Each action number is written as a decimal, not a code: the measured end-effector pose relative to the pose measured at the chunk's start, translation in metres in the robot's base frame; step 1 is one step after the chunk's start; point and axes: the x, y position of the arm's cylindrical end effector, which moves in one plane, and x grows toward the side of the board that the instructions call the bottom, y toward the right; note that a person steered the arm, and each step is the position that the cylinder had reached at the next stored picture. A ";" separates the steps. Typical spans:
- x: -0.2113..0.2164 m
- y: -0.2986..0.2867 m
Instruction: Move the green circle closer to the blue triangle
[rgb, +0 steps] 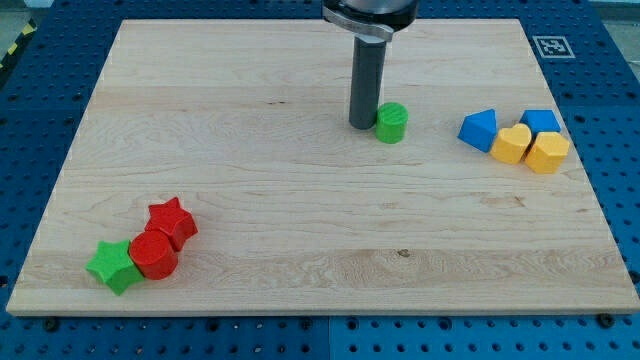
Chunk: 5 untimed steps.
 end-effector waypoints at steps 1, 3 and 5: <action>0.008 0.022; 0.019 0.058; 0.031 0.061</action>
